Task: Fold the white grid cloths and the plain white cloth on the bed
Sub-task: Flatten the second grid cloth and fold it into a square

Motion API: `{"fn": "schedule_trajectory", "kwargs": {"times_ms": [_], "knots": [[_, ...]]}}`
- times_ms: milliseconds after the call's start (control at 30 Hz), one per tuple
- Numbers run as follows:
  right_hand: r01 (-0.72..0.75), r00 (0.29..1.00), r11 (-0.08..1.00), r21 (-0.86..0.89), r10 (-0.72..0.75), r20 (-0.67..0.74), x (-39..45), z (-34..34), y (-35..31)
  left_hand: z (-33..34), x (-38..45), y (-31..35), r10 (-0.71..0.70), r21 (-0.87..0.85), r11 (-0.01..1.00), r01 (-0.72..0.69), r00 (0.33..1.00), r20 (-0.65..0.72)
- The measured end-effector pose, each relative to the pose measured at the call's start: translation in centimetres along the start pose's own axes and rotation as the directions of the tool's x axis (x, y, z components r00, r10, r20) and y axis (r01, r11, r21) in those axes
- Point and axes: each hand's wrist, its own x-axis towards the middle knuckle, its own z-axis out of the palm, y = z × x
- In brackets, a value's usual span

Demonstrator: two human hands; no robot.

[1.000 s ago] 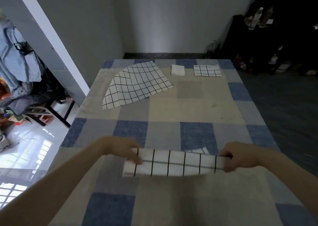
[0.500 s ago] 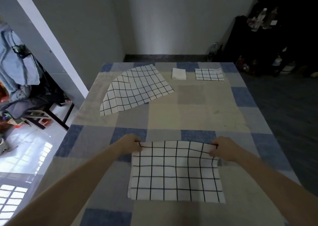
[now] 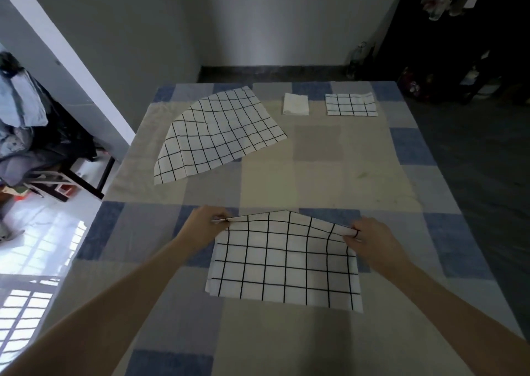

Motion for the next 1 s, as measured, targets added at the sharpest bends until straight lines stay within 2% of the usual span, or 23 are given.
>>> {"fn": "schedule_trajectory", "kwargs": {"times_ms": [67, 133, 200, 333, 433, 667, 733, 800, 833, 867, 933, 1000], "knots": [[0.134, 0.991, 0.988, -0.071, -0.134, -0.006, -1.7, 0.7, 0.6, 0.1, -1.3, -0.9, 0.071, 0.057, 0.996, -0.072, 0.997, 0.005], [0.225, 0.974, 0.967, -0.121, -0.228, -0.015, -3.5, 1.4, 1.3, 0.6, -2.7, -2.0, 0.192, 0.183, 0.964, -0.19, 0.981, 0.008], [0.25, 0.968, 0.955, -0.162, -0.252, 0.009, -5.3, 2.1, 1.6, 1.3, -4.2, -2.7, 0.268, 0.295, 0.917, -0.27, 0.962, 0.046], [0.274, 0.962, 0.91, -0.311, -0.263, 0.077, -7.7, 3.7, 1.8, 2.9, -6.8, -3.8, 0.313, 0.451, 0.823, -0.346, 0.938, 0.147], [0.28, 0.96, 0.902, -0.328, -0.264, 0.094, -8.7, 4.6, 1.7, 3.6, -8.2, -4.5, 0.299, 0.486, 0.802, -0.348, 0.938, 0.178], [0.242, 0.97, 0.902, -0.358, -0.22, 0.102, -10.2, 5.8, 2.2, 3.8, -9.8, -3.8, 0.302, 0.438, 0.818, -0.373, 0.926, 0.226], [0.235, 0.972, 0.902, -0.362, -0.22, 0.083, -10.3, 5.9, 2.0, 3.9, -10.0, -3.4, 0.39, 0.496, 0.721, -0.484, 0.875, 0.287], [0.229, 0.973, 0.898, -0.377, -0.218, 0.07, -10.4, 6.0, 1.8, 4.7, -9.7, -2.6, 0.534, 0.573, 0.491, -0.656, 0.746, 0.397], [0.224, 0.974, 0.897, -0.382, -0.215, 0.068, -10.4, 6.0, 1.7, 5.3, -9.6, -1.9, 0.579, 0.585, 0.406, -0.702, 0.693, 0.429], [0.221, 0.975, 0.898, -0.381, -0.213, 0.064, -10.5, 6.0, 1.7, 6.1, -9.6, -1.1, 0.606, 0.572, 0.381, -0.726, 0.664, 0.439], [0.221, 0.975, 0.902, -0.37, -0.218, 0.05, -10.4, 6.1, 1.7, 8.0, -9.5, 0.7, 0.625, 0.505, 0.462, -0.729, 0.672, 0.398], [0.219, 0.974, 0.908, -0.358, -0.223, 0.029, -10.3, 6.1, 1.7, 10.0, -9.2, 2.1, 0.603, 0.43, 0.577, -0.694, 0.717, 0.349]]}}
